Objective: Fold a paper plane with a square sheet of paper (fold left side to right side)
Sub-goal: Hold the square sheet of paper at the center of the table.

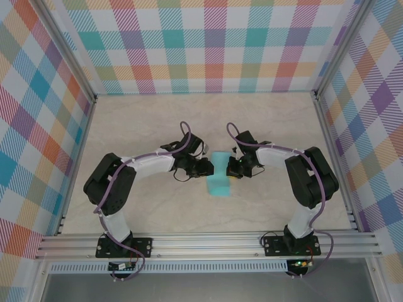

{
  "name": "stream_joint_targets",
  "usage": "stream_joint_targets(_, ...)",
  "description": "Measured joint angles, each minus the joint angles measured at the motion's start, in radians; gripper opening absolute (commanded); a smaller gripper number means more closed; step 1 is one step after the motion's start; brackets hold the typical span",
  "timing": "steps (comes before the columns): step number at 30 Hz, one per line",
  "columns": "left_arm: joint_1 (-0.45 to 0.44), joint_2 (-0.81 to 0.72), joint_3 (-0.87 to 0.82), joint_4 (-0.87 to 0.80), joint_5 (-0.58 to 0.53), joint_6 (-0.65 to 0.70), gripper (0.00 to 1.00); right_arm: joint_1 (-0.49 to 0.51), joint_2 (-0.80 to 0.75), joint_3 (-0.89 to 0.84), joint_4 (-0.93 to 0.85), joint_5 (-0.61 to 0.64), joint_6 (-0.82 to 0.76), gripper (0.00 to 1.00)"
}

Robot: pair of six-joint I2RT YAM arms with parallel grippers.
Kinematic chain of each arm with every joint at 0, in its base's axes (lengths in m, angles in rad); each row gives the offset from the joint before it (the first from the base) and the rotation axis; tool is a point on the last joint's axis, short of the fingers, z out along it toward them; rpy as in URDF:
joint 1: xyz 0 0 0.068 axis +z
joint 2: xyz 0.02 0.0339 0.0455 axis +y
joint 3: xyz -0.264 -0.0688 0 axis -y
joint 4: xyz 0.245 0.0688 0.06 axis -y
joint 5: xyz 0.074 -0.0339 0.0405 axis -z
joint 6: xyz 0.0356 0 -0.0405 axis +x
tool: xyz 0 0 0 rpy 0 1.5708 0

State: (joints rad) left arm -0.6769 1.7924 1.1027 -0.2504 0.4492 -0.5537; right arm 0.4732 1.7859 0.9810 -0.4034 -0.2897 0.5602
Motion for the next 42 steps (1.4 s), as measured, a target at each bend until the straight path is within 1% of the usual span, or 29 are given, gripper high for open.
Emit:
stream_joint_targets(5,-0.023,0.082,0.058,0.048,0.024,0.0,0.2,0.0,0.0,0.0,-0.001,0.002,0.0,0.04)
stream_joint_targets(11,-0.03,0.167,0.063,0.053,0.021,-0.003,0.19,0.002,-0.003,0.0,0.0,0.005,0.0,0.04)
stream_joint_targets(20,-0.031,0.166,0.042,0.079,0.022,-0.003,0.19,0.008,-0.049,-0.052,0.051,0.009,0.0,0.04)
stream_joint_targets(25,-0.031,0.163,0.031,0.097,0.022,-0.003,0.19,0.008,-0.137,-0.071,0.061,0.003,0.0,0.03)
stream_joint_targets(30,-0.031,0.163,0.031,0.097,0.021,-0.003,0.19,-0.002,-0.209,-0.085,0.161,-0.013,0.017,0.02)
stream_joint_targets(33,-0.031,0.163,0.031,0.097,0.021,-0.003,0.19,-0.008,-0.192,-0.074,0.196,-0.018,0.027,0.01)
stream_joint_targets(42,-0.031,0.163,0.031,0.097,0.021,-0.003,0.19,-0.009,-0.014,-0.006,0.239,-0.033,0.047,0.02)
